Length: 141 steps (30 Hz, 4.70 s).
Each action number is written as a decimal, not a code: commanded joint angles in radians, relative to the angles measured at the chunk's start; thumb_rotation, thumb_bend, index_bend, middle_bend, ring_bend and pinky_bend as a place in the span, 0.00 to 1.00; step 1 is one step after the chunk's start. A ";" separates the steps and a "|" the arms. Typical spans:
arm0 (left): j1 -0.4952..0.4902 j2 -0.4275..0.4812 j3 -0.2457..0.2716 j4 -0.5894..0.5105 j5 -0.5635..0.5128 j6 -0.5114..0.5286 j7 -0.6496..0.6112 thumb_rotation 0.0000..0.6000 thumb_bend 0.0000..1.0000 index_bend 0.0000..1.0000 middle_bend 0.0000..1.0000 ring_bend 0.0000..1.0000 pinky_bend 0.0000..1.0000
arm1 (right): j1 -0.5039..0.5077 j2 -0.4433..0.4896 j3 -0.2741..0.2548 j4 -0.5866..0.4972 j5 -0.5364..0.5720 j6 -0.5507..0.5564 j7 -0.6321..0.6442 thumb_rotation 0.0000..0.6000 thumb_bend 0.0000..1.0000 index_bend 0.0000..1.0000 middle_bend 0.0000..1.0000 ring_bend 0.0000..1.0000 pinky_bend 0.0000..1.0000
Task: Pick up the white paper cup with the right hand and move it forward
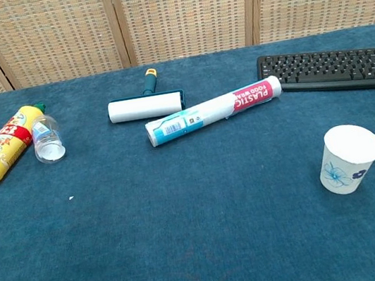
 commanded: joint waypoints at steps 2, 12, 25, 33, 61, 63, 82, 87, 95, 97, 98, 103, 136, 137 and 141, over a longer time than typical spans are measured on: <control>0.000 0.002 0.001 -0.003 -0.003 -0.004 -0.007 1.00 0.15 0.00 0.00 0.00 0.00 | 0.043 -0.047 0.013 -0.035 0.064 -0.081 -0.066 1.00 0.23 0.28 0.00 0.00 0.00; -0.004 0.019 -0.006 -0.012 -0.017 -0.015 -0.036 1.00 0.16 0.00 0.00 0.00 0.00 | 0.091 -0.103 0.019 -0.069 0.201 -0.178 -0.210 1.00 0.25 0.28 0.00 0.00 0.00; -0.008 -0.002 -0.001 0.000 -0.008 -0.015 0.009 1.00 0.16 0.00 0.00 0.00 0.00 | 0.127 -0.152 0.039 -0.042 0.251 -0.175 -0.288 1.00 0.27 0.29 0.00 0.00 0.01; -0.008 0.001 0.000 0.000 -0.007 -0.015 0.001 1.00 0.16 0.00 0.00 0.00 0.00 | 0.160 -0.175 0.045 -0.054 0.320 -0.194 -0.372 1.00 0.27 0.32 0.00 0.00 0.01; -0.006 0.007 0.008 -0.010 0.007 -0.012 -0.010 1.00 0.16 0.00 0.00 0.00 0.00 | 0.209 -0.262 0.039 -0.019 0.377 -0.143 -0.448 1.00 0.29 0.57 0.18 0.01 0.17; -0.006 0.007 0.008 -0.010 0.007 -0.013 -0.009 1.00 0.16 0.00 0.00 0.00 0.00 | 0.208 -0.263 0.039 -0.017 0.366 -0.134 -0.442 1.00 0.29 0.59 0.19 0.02 0.18; -0.007 0.005 0.009 -0.011 0.008 -0.014 -0.007 1.00 0.16 0.00 0.00 0.00 0.00 | 0.218 -0.236 0.075 -0.058 0.363 -0.113 -0.383 1.00 0.29 0.59 0.20 0.03 0.19; -0.008 0.004 0.010 -0.009 0.009 -0.016 -0.007 1.00 0.16 0.00 0.00 0.00 0.00 | 0.247 -0.256 0.145 -0.054 0.412 -0.159 -0.260 1.00 0.29 0.58 0.19 0.03 0.17; -0.010 0.002 0.010 -0.004 0.006 -0.023 -0.011 1.00 0.16 0.00 0.00 0.00 0.00 | 0.326 -0.326 0.260 0.044 0.545 -0.248 -0.143 1.00 0.29 0.58 0.19 0.03 0.17; -0.011 0.002 0.009 -0.002 0.004 -0.023 -0.014 1.00 0.16 0.00 0.00 0.00 0.00 | 0.345 -0.344 0.276 0.076 0.567 -0.257 -0.136 1.00 0.29 0.58 0.19 0.03 0.17; -0.011 0.002 0.008 -0.001 0.003 -0.023 -0.015 1.00 0.16 0.00 0.00 0.00 0.00 | 0.356 -0.357 0.285 0.098 0.580 -0.263 -0.129 1.00 0.29 0.58 0.19 0.03 0.17; -0.014 0.000 0.008 0.002 -0.001 -0.032 -0.017 1.00 0.16 0.00 0.00 0.00 0.00 | 0.392 -0.399 0.320 0.178 0.635 -0.295 -0.085 1.00 0.29 0.58 0.19 0.03 0.17; -0.026 -0.014 0.017 0.011 -0.008 -0.059 0.000 1.00 0.16 0.00 0.00 0.00 0.00 | 0.376 -0.335 0.208 0.291 0.624 -0.291 -0.114 1.00 0.29 0.29 0.00 0.00 0.08; -0.026 -0.014 0.017 0.011 -0.008 -0.058 -0.001 1.00 0.16 0.00 0.00 0.00 0.00 | 0.378 -0.337 0.205 0.282 0.626 -0.289 -0.127 1.00 0.29 0.28 0.00 0.00 0.08; -0.025 -0.011 0.015 0.011 -0.009 -0.056 -0.011 1.00 0.16 0.00 0.00 0.00 0.00 | 0.390 -0.356 0.186 0.255 0.621 -0.268 -0.188 1.00 0.29 0.29 0.00 0.00 0.09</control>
